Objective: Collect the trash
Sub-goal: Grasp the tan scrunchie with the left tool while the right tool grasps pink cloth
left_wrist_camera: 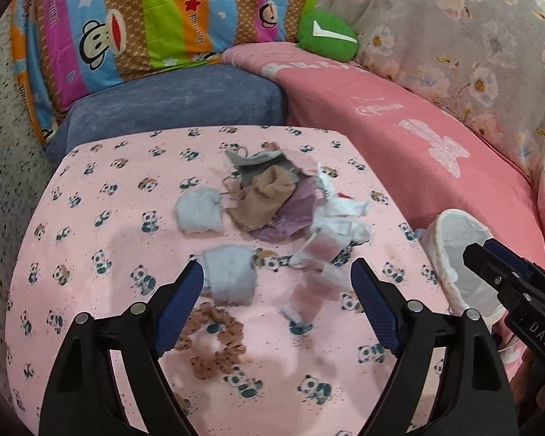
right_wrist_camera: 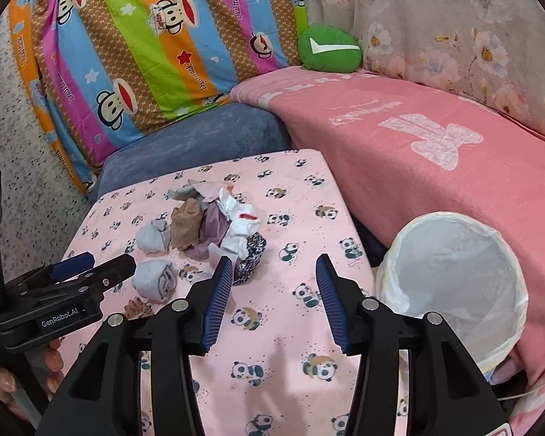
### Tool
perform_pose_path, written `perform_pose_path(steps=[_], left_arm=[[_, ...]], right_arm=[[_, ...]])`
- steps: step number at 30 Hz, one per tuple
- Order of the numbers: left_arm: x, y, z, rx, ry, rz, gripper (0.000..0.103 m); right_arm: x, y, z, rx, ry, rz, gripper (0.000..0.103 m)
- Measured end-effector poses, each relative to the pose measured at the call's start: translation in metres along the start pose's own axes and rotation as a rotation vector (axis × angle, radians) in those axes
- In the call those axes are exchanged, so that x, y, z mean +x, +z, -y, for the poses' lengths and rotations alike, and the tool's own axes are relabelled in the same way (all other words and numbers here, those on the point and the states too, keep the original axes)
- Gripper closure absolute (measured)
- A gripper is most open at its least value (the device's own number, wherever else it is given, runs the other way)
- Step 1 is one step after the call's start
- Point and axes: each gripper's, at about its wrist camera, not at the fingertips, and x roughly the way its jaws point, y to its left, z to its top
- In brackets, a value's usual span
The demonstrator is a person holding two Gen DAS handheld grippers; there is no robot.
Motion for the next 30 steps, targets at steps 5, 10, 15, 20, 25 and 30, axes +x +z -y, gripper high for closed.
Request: perform_pose_path(steps=[5, 10, 15, 20, 25, 30], left_arm=[[0.008, -0.016, -0.03, -0.036, 0.04, -0.045, 0.024], [0.019, -0.032, -0.053, -0.062, 0.06, -0.095, 0.024], [0.03, -0.043, -0.068, -0.092, 0.056, -0.132, 0.024], [0.039, -0.05, -0.074, -0.096, 0.048, -0.158, 0.025], [0.047, -0.054, -0.075, -0.101, 0.024, -0.189, 0.035], [0.054, -0.058, -0.076, -0.105, -0.009, -0.219, 0.057]], right_arm=[[0.028, -0.011, -0.023, -0.023, 0.029, -0.051, 0.054], [0.054, -0.023, -0.042, -0.056, 0.034, -0.096, 0.054], [0.076, -0.03, -0.052, -0.069, 0.032, -0.137, 0.054], [0.093, -0.032, -0.056, -0.075, 0.026, -0.161, 0.054], [0.107, -0.034, -0.06, -0.082, 0.02, -0.18, 0.054], [0.117, -0.035, -0.062, -0.083, 0.017, -0.199, 0.055]])
